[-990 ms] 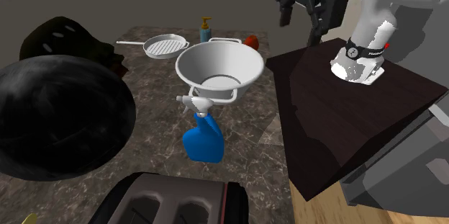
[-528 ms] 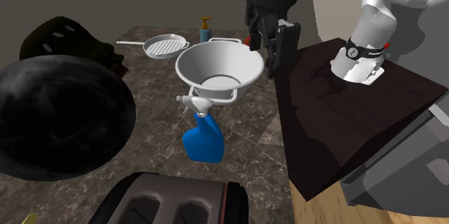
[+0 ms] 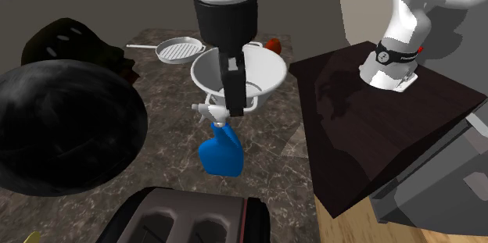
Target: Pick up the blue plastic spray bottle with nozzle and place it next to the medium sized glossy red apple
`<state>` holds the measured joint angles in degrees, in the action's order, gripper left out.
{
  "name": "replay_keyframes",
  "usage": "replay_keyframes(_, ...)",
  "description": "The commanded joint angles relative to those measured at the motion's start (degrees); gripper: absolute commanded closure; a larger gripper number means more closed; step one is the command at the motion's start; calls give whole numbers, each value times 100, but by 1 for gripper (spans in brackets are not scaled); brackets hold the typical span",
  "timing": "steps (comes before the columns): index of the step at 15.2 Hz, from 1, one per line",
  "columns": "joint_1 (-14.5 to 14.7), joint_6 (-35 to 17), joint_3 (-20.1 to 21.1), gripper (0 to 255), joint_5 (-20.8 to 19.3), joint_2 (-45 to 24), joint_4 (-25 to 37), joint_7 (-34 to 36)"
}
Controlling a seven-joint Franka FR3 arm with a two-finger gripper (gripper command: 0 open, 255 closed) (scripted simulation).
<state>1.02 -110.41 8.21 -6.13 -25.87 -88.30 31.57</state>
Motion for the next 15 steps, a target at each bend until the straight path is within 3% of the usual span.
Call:
replay_keyframes(1,50,62,-45,0,-49,-384,472,135)
replay_keyframes(8,37,-445,-68,0,-82,-533,112,160)
replay_keyframes(15,37,-445,-68,0,-82,-533,112,160)
